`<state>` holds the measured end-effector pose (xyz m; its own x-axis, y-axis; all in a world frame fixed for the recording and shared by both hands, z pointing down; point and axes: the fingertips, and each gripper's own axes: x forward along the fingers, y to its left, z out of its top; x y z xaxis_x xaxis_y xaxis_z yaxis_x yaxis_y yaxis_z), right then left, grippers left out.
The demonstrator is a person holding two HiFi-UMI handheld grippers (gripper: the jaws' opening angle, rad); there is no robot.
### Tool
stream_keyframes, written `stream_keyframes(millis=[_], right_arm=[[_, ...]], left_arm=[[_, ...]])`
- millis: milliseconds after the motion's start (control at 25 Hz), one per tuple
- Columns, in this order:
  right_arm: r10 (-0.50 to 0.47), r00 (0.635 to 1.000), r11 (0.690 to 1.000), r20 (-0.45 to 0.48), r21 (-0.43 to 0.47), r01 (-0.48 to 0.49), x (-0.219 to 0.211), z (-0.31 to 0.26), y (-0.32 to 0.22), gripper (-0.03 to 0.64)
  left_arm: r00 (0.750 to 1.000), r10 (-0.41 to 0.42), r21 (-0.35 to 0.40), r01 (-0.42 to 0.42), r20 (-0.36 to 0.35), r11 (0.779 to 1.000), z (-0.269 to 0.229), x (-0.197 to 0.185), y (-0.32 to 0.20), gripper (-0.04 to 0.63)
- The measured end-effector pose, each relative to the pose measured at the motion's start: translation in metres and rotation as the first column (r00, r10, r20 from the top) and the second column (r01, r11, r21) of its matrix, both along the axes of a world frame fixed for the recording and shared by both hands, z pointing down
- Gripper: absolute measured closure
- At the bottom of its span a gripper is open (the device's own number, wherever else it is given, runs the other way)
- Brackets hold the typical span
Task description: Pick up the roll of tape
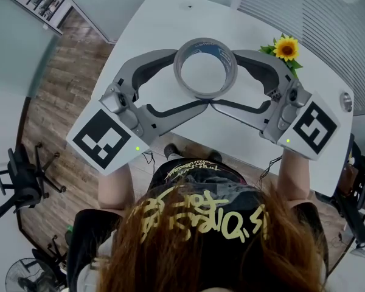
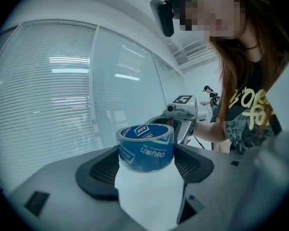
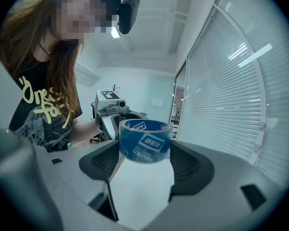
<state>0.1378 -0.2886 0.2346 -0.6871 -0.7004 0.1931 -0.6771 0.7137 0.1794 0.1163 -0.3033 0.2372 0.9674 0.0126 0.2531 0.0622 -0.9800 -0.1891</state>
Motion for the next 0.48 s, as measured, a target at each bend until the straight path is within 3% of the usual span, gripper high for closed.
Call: stream_keyframes(millis=[480], right_arm=[[0.021, 1.000, 1.000, 0.019, -0.021, -0.021, -0.0006, 0.0029, 0.0042, 0.287]], left_arm=[[1.000, 0.020, -0.035, -0.020, -0.007, 0.999, 0.0036, 0.0007, 0.0042, 0.241]])
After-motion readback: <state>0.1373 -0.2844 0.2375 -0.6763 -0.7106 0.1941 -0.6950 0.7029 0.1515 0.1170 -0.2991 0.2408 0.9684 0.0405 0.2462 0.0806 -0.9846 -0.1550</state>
